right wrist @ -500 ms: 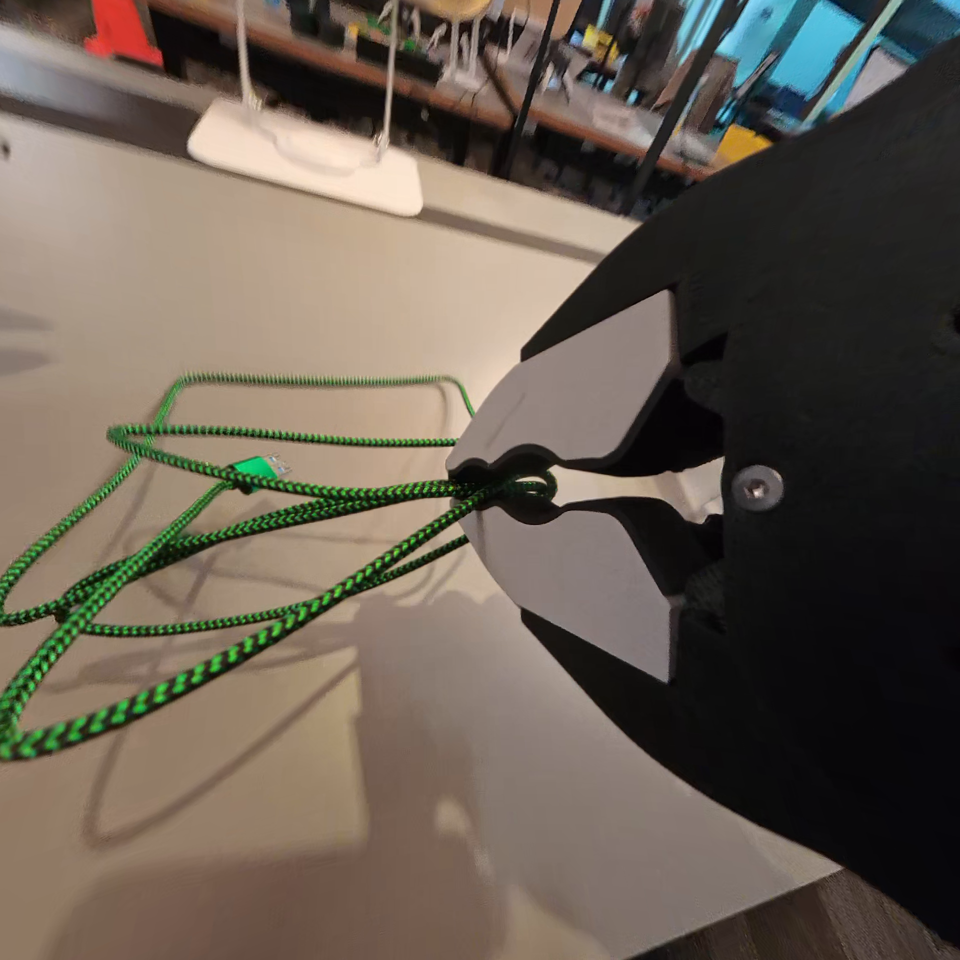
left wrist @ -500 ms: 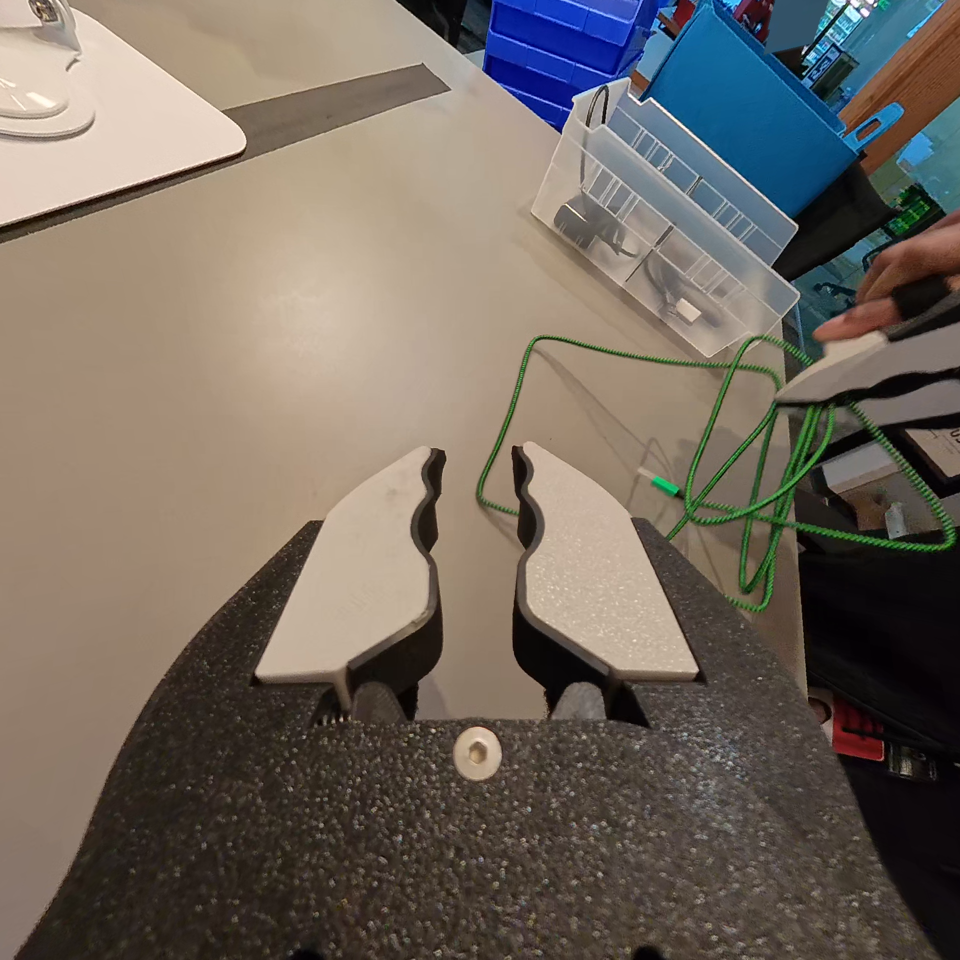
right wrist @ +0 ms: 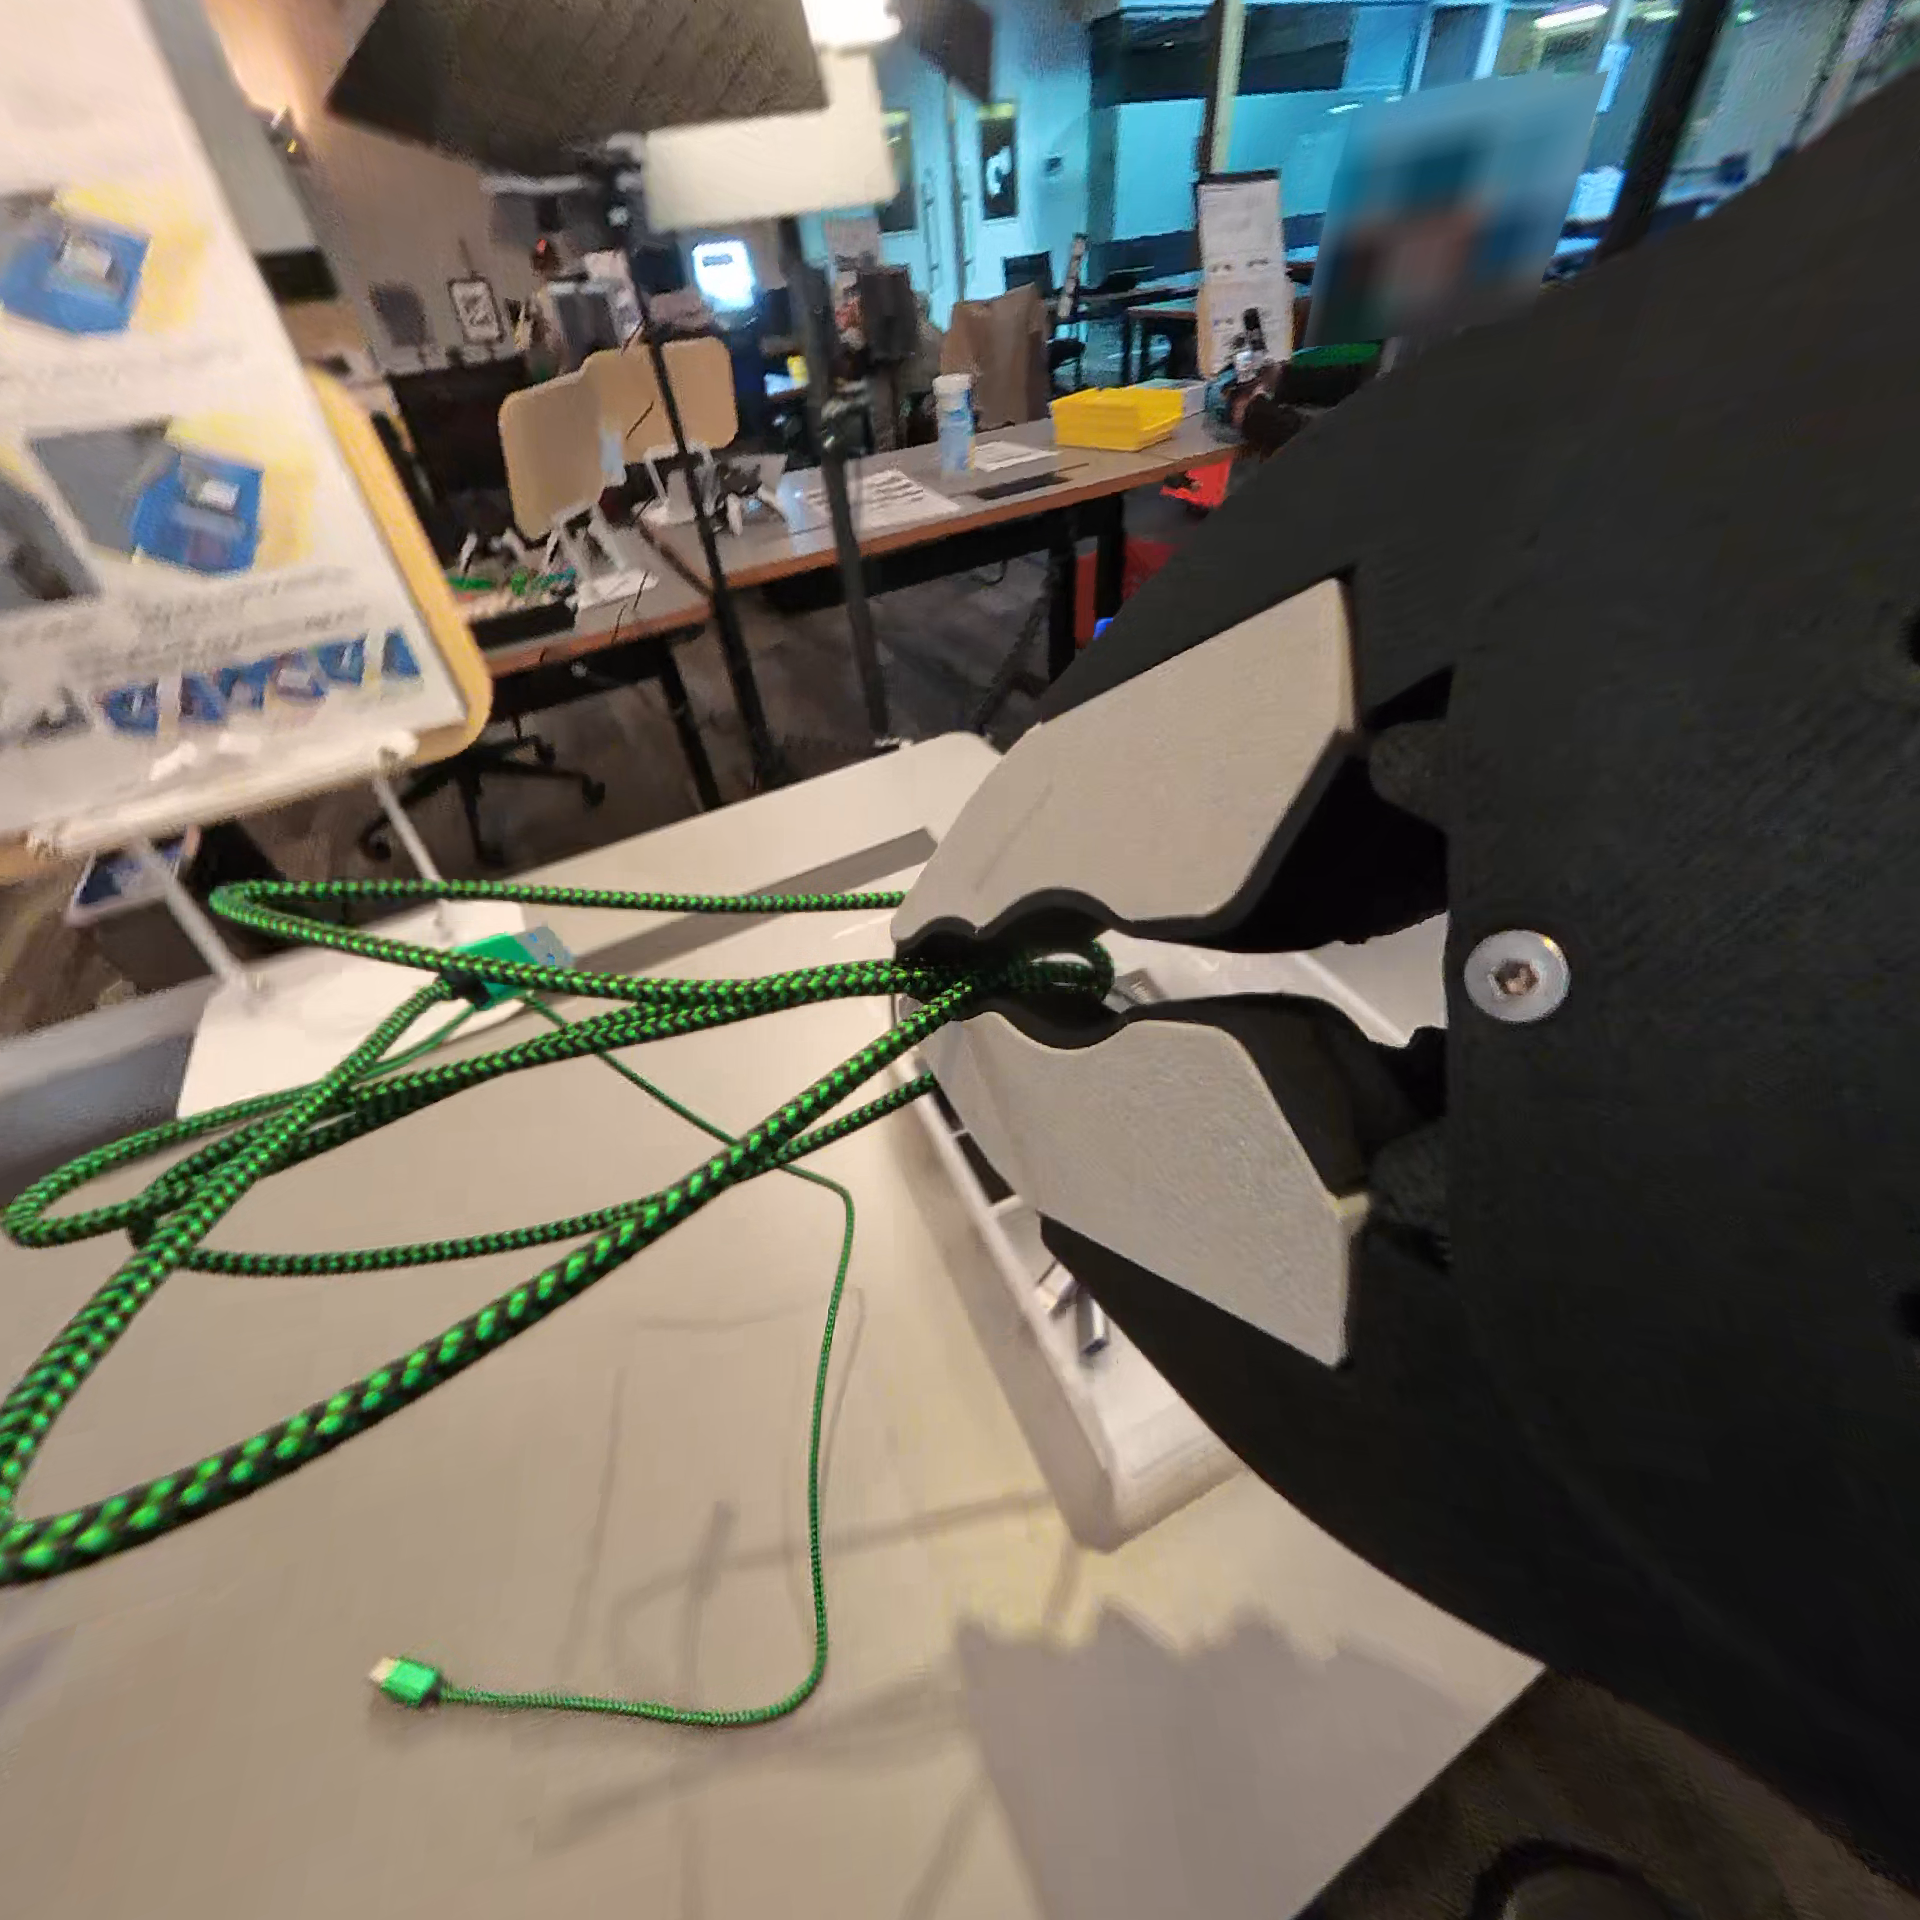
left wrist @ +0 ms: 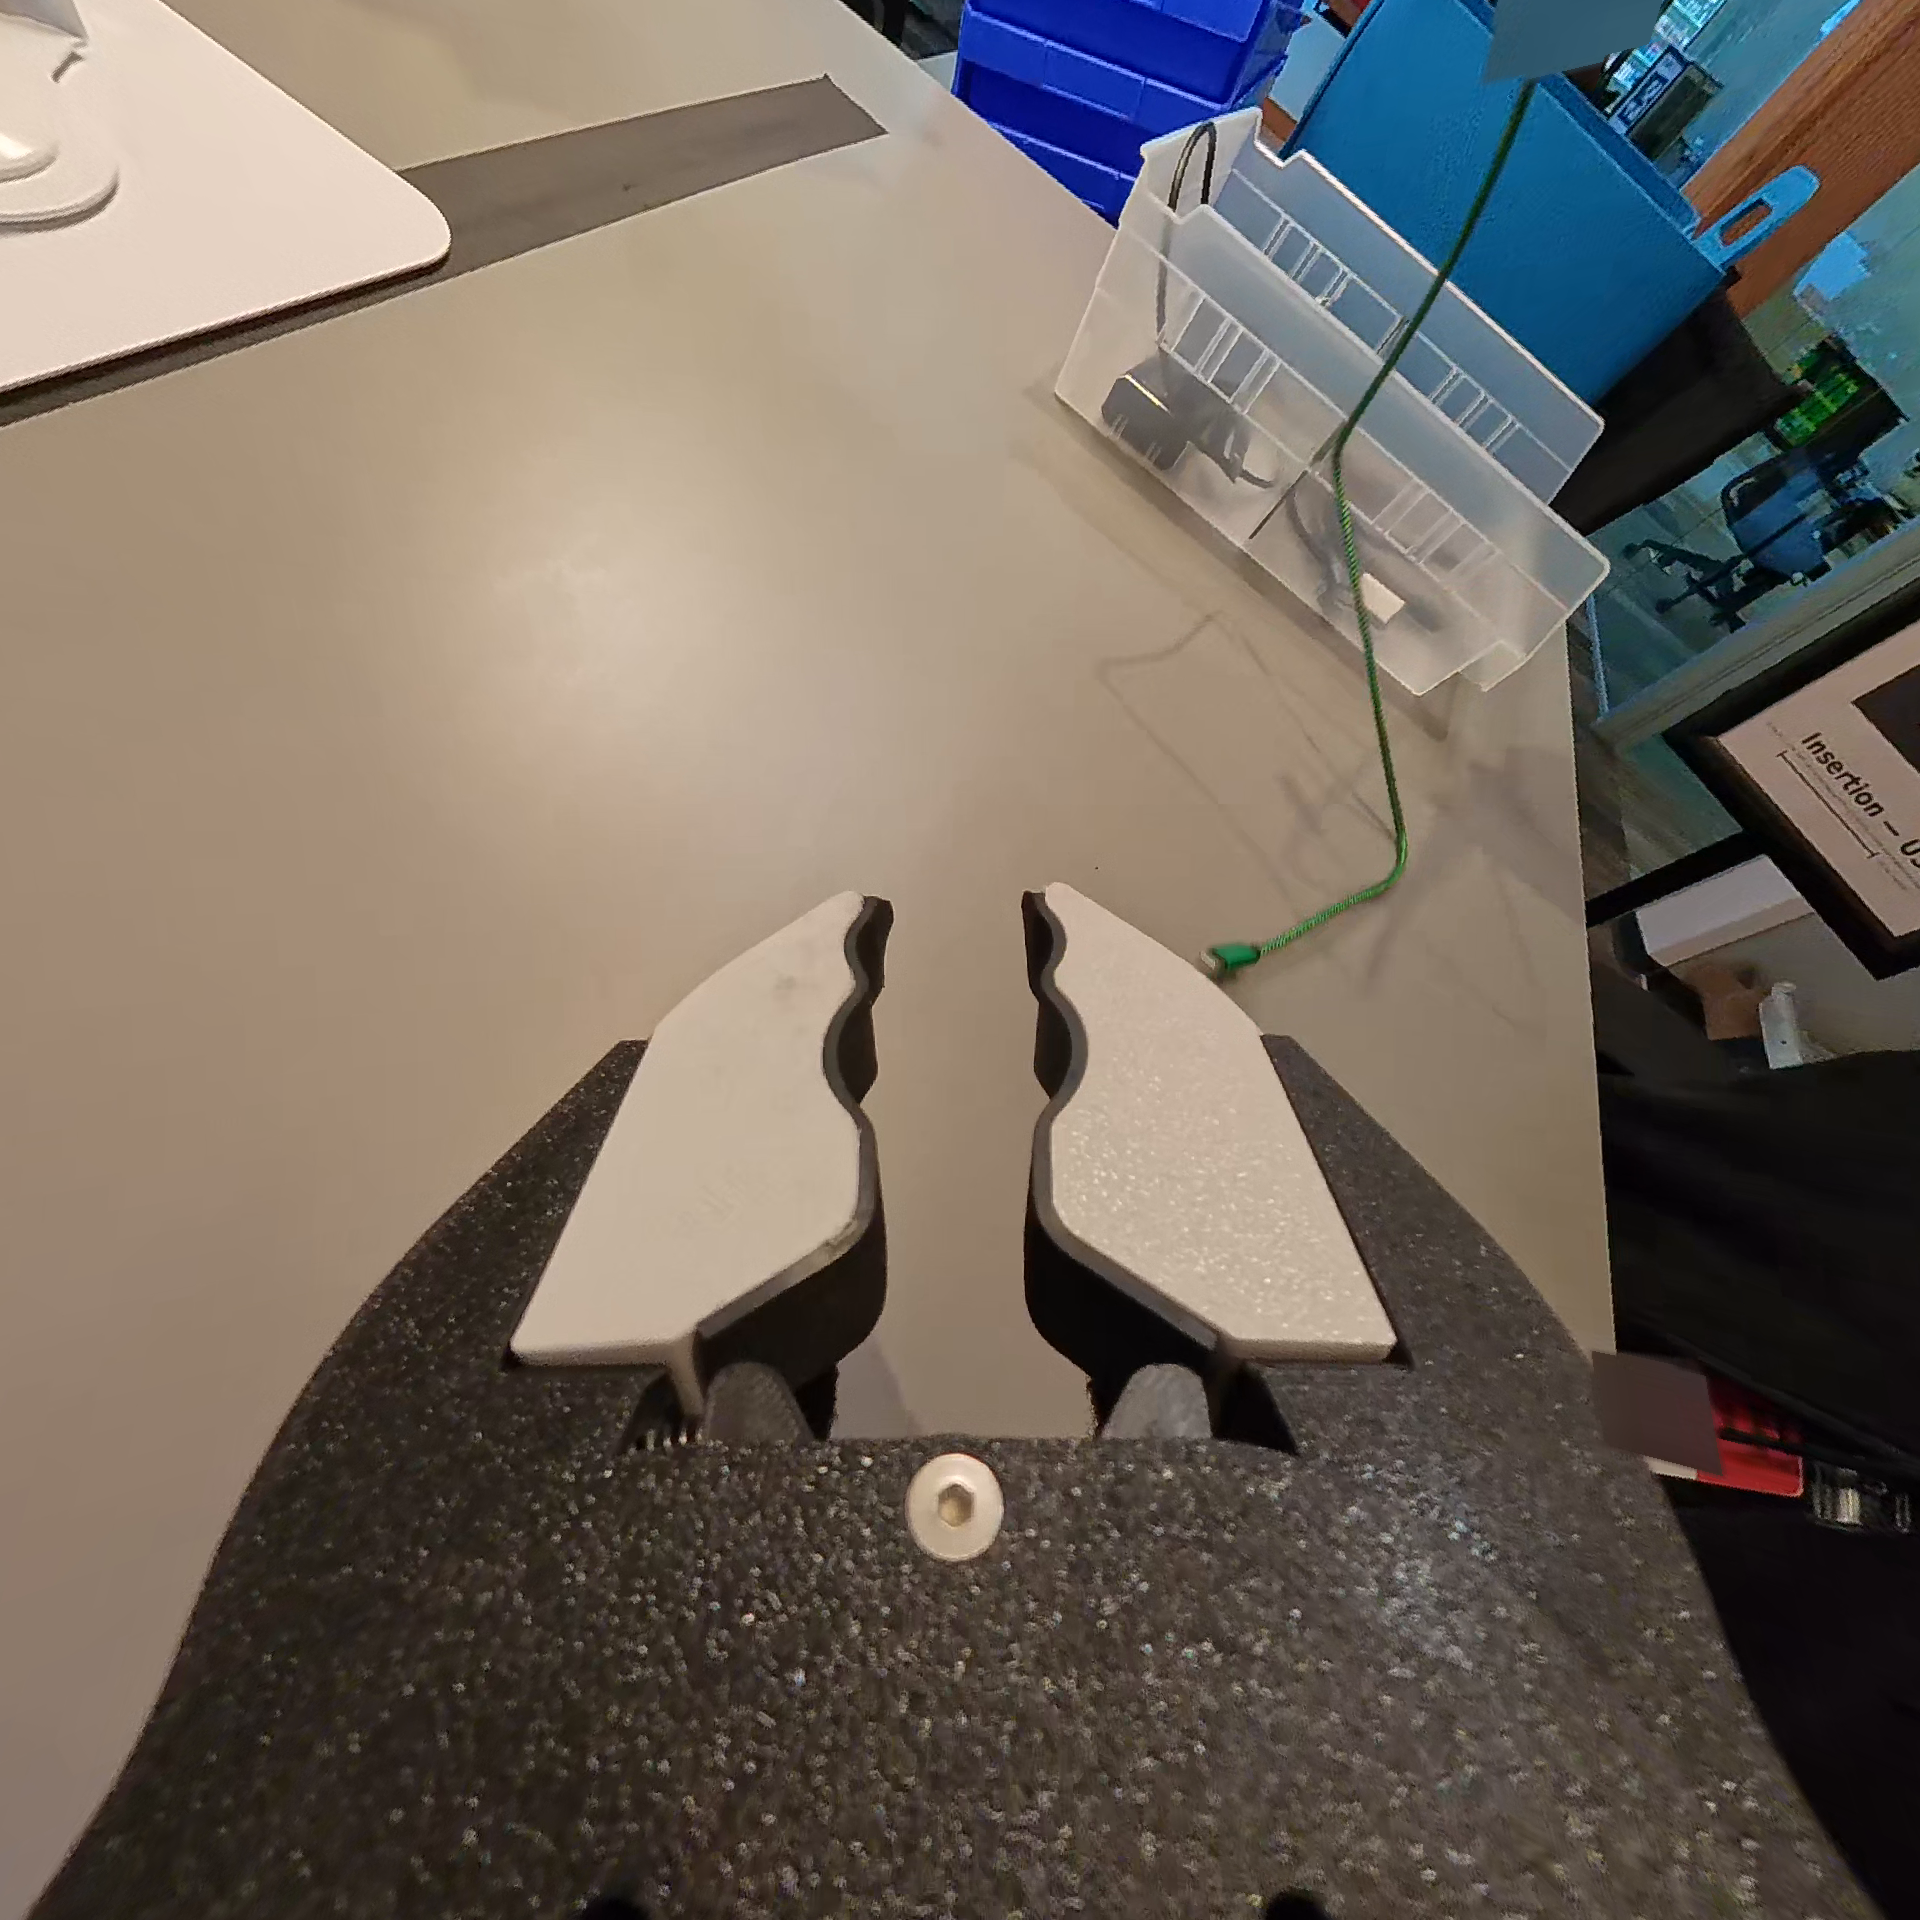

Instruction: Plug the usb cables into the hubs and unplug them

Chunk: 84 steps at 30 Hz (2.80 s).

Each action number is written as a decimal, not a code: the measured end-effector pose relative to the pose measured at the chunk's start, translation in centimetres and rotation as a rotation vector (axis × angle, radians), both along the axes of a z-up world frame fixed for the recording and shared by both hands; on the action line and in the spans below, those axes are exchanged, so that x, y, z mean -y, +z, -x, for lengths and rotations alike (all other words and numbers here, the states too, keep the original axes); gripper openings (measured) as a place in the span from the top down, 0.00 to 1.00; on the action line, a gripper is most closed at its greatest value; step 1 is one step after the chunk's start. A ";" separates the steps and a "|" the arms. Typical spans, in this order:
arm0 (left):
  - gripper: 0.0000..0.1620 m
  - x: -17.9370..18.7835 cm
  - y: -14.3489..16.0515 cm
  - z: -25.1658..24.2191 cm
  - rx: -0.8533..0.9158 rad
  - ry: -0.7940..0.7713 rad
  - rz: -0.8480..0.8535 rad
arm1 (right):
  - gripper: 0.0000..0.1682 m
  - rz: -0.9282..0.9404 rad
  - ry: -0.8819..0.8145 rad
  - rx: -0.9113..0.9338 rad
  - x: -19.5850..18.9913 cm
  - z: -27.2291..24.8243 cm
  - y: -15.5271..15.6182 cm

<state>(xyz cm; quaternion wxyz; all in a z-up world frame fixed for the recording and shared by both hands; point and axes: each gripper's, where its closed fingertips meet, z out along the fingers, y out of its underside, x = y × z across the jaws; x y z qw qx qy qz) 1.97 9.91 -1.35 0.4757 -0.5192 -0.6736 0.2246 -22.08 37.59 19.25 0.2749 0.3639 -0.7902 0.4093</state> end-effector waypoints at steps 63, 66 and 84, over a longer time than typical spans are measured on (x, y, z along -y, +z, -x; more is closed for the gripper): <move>0.84 -1.1 -3.9 1.1 0.136 -0.044 0.000 | 0.82 -0.696 -0.108 -0.017 -0.3 -4.1 -28.8; 0.84 -1.1 -3.6 1.0 0.129 -0.039 0.006 | 0.81 -0.744 -0.138 0.015 0.0 -4.6 -29.0; 0.84 -0.8 -2.8 0.6 0.099 -0.032 0.000 | 0.99 -0.750 -0.156 0.208 0.7 -7.0 -27.9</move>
